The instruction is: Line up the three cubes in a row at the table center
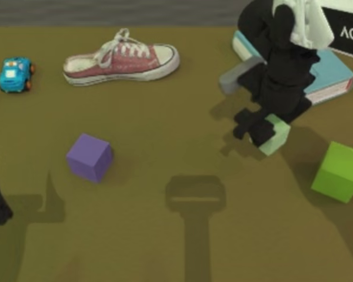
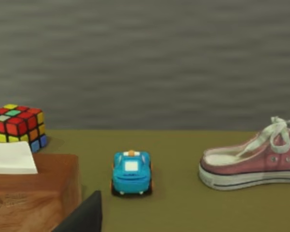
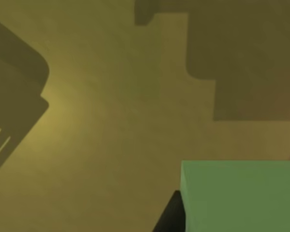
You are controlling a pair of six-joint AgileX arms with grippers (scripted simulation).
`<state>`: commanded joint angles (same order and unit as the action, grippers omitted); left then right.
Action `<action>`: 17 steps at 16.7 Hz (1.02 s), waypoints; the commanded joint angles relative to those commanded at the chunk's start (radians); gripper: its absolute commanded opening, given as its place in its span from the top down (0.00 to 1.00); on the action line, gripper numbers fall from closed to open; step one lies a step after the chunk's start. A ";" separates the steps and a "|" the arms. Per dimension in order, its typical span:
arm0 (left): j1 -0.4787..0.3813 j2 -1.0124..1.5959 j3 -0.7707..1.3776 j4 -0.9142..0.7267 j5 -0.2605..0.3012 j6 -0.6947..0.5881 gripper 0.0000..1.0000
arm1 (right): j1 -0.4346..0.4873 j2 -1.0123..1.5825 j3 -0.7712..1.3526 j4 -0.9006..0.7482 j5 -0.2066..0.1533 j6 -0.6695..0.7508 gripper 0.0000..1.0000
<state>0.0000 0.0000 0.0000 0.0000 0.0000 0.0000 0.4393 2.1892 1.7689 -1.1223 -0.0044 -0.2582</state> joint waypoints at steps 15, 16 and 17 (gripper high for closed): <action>0.000 0.000 0.000 0.000 0.000 0.000 0.00 | 0.161 -0.224 -0.285 0.040 0.016 0.749 1.00; 0.000 0.000 0.000 0.000 0.000 0.000 0.00 | 0.174 -0.246 -0.309 0.045 0.017 0.801 1.00; 0.000 0.000 0.000 0.000 0.000 0.000 0.00 | 0.185 -0.265 -0.329 0.050 0.019 0.842 1.00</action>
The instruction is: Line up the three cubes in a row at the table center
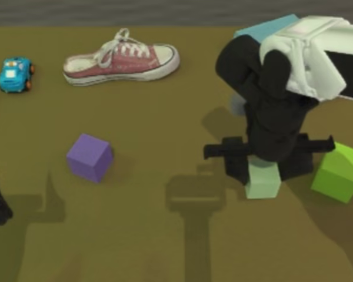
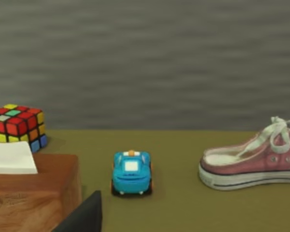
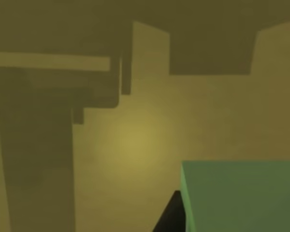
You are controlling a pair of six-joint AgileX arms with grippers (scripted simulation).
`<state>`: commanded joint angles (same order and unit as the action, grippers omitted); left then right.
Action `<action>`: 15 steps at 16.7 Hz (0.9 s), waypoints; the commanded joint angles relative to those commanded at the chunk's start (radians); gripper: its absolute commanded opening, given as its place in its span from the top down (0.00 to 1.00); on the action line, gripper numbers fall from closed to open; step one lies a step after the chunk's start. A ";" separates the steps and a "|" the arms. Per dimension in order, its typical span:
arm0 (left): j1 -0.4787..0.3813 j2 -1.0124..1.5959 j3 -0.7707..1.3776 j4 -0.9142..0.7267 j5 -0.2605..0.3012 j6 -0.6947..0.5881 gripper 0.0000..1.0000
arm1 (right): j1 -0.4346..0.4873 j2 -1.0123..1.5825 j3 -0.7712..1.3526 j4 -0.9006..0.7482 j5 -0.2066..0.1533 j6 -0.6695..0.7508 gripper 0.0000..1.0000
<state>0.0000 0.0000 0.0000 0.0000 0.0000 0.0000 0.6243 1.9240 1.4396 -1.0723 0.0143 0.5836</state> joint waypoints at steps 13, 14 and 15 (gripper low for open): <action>0.000 0.000 0.000 0.000 0.000 0.000 0.00 | 0.013 0.019 -0.125 0.159 0.002 0.066 1.00; 0.000 0.000 0.000 0.000 0.000 0.000 0.00 | 0.016 0.033 -0.149 0.198 0.002 0.066 1.00; 0.000 0.000 0.000 0.000 0.000 0.000 0.00 | 0.018 0.045 -0.170 0.231 0.002 0.066 1.00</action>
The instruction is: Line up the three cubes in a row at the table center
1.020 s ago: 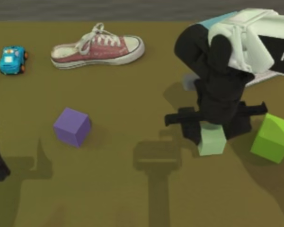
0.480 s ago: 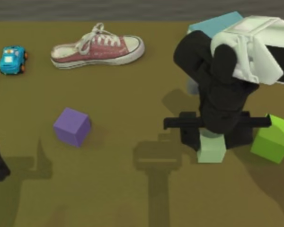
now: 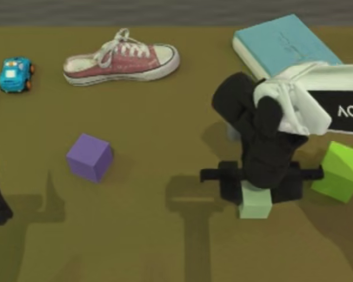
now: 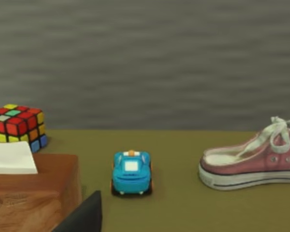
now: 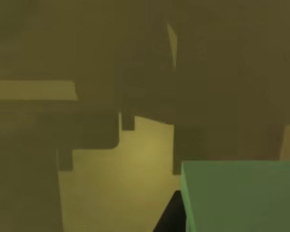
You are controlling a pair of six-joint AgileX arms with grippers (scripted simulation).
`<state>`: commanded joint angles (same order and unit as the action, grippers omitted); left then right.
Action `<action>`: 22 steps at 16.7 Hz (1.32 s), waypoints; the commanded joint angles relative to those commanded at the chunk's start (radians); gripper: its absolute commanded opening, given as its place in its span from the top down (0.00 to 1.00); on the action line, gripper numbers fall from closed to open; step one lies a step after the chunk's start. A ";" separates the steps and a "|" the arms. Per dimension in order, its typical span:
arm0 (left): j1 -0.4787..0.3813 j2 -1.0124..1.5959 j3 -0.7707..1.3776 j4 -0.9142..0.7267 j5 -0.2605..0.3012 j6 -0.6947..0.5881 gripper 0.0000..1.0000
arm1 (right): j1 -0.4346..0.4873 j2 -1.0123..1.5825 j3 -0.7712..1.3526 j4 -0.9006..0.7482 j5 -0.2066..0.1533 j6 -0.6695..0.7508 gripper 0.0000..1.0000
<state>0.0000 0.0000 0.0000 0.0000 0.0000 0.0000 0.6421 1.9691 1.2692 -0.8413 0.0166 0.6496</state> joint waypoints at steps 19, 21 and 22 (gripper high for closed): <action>0.000 0.000 0.000 0.000 0.000 0.000 0.00 | 0.003 0.016 -0.026 0.039 0.001 0.001 0.02; 0.000 0.000 0.000 0.000 0.000 0.000 0.00 | 0.003 0.016 -0.026 0.039 0.001 0.001 0.00; 0.000 0.000 0.000 0.000 0.000 0.000 0.00 | 0.003 0.016 -0.026 0.039 0.001 0.001 0.00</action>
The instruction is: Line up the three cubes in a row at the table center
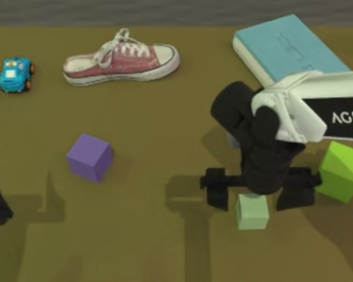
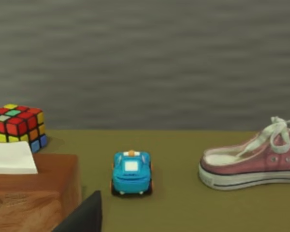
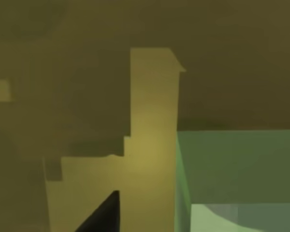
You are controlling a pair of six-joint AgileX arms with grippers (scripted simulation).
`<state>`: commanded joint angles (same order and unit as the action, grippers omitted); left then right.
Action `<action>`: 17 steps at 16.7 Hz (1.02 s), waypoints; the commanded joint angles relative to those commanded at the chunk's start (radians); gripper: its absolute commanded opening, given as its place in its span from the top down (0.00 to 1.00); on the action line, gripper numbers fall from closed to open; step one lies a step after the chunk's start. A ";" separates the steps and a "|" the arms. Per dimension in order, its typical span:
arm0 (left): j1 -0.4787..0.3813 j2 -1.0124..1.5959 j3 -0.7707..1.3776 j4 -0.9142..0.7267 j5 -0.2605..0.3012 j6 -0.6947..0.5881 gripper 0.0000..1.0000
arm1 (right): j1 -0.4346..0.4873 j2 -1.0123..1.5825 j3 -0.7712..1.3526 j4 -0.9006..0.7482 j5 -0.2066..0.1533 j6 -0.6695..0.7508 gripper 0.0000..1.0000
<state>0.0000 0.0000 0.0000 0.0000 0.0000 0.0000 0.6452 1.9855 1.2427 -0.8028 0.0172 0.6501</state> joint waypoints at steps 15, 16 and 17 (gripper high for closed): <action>0.000 0.000 0.000 0.000 0.000 0.000 0.00 | 0.009 -0.097 0.146 -0.247 -0.001 0.001 0.00; 0.000 0.000 0.000 0.000 0.000 0.000 0.00 | 0.010 -0.104 0.153 -0.256 -0.001 0.000 0.00; 0.000 0.000 0.000 0.000 0.000 0.000 0.00 | 0.010 -0.104 0.153 -0.257 -0.001 0.000 0.00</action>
<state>0.0000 0.0000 0.0000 0.0000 0.0000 0.0000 0.6550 1.8813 1.3962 -1.0596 0.0166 0.6501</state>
